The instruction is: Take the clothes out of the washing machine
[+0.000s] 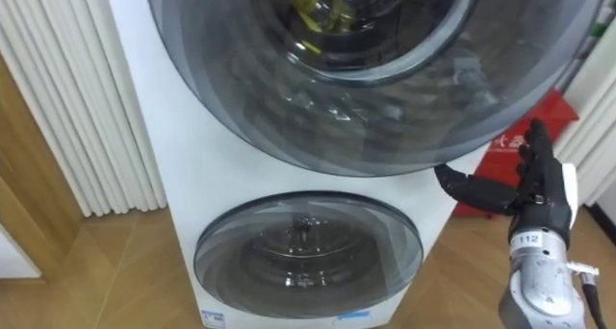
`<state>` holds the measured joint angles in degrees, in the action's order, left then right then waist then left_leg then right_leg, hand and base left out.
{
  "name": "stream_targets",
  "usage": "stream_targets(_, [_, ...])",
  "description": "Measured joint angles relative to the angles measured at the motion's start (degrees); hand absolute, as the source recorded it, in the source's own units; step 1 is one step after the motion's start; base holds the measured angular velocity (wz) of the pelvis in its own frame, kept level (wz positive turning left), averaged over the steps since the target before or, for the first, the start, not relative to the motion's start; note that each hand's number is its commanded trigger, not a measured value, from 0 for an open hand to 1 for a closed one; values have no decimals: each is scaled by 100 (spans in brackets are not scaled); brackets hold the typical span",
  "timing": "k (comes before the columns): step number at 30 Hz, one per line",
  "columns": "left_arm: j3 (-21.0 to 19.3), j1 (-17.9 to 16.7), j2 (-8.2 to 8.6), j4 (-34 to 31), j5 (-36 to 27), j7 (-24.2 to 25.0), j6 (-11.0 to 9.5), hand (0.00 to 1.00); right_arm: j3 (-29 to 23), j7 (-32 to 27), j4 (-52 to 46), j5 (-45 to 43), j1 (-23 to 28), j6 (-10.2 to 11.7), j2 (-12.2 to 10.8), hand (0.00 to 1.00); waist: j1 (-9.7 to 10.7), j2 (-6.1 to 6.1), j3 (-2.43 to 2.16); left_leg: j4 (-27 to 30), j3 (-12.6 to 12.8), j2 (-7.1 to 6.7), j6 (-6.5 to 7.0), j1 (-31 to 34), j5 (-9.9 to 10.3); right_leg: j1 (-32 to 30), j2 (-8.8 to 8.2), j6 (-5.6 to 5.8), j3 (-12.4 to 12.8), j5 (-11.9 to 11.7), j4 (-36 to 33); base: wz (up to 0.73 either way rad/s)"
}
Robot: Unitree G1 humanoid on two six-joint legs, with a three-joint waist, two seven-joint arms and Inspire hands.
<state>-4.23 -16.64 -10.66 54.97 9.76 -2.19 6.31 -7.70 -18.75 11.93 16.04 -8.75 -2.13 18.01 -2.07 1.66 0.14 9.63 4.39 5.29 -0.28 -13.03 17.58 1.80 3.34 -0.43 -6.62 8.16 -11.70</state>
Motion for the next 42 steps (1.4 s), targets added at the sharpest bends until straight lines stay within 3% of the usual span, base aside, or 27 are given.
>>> stream_targets(14, [-259, -70, -46, -271, 3, 58, 76, 0, 2, -110, -404, -516, -66, -385, 53, 0, 4, -19, -30, 98, 49, -25, -1, 45, 0, -17, -36, -1, 230, 0, -3, -3])
stream_targets(15, [-258, -72, -48, -259, 3, 58, 74, 0, 19, -114, -404, -524, -68, -395, 58, 0, -3, -6, -32, 194, 79, -37, -1, 79, 0, -11, -53, -5, 312, -3, -3, 0])
stream_targets(16, [-243, -61, -71, -224, 1, 61, 66, 0, 91, -126, -401, -530, -70, -430, 56, 0, -13, 135, 8, 727, 112, -111, -100, 364, 8, 34, -217, -10, 700, -6, 20, 18])
stream_targets(17, [-216, -49, -75, -210, 14, 69, 57, 0, 101, -159, -397, -618, -70, -494, 66, 0, 52, 324, 49, 745, 73, -196, -186, 710, 56, 5, -353, -3, 1112, -9, 7, 37])
stream_targets(18, [-164, -17, -80, -212, 29, 65, 51, 0, 52, -197, -396, -655, -70, -513, 100, 0, 85, 283, 27, 485, 42, -178, -217, 894, -22, -24, -387, 11, 1157, -2, -14, 30])
stream_targets(19, [-16, 68, -127, -170, 89, 59, 44, 0, -2, -253, -368, -664, -70, -595, 195, 0, -16, 330, -12, 456, 304, -178, 19, 1017, -279, -113, -437, 146, 1183, 55, -98, -3])
stream_targets(21, [51, 65, -188, 16, 115, 56, 41, 0, 14, -234, -370, -740, -124, -738, 311, 0, -161, 317, -2, 441, 311, -218, 29, 933, -295, -87, -408, 183, 997, 35, -73, -28])
stream_targets(23, [113, -2, -271, 85, 160, 57, 44, 0, 24, -236, -415, -785, -128, -744, 321, 0, -226, 292, 14, 331, 129, -287, 30, 818, -296, -37, -408, 194, 768, 15, -67, -20])
stream_targets(26, [113, -53, -263, 64, 235, 70, 42, 0, 33, -236, -642, -778, -150, -738, 359, 0, -228, 247, 45, 279, 107, -293, 30, 826, -296, -31, -404, 195, 704, 16, 21, -13])
stream_targets(30, [117, 5, -258, 17, 236, 127, -14, 0, 230, -216, -912, -366, -574, -504, 410, 0, -114, 182, 72, 256, 70, -279, 22, 775, -300, 53, -386, 195, 588, 17, 115, 0])
stream_targets(42, [116, 134, -259, 14, 248, 136, -153, 0, 196, -224, -1220, -89, -586, -286, 473, 0, -79, 188, 46, 202, 36, -270, 5, 792, -308, 24, -383, 185, 473, 10, 95, 1])
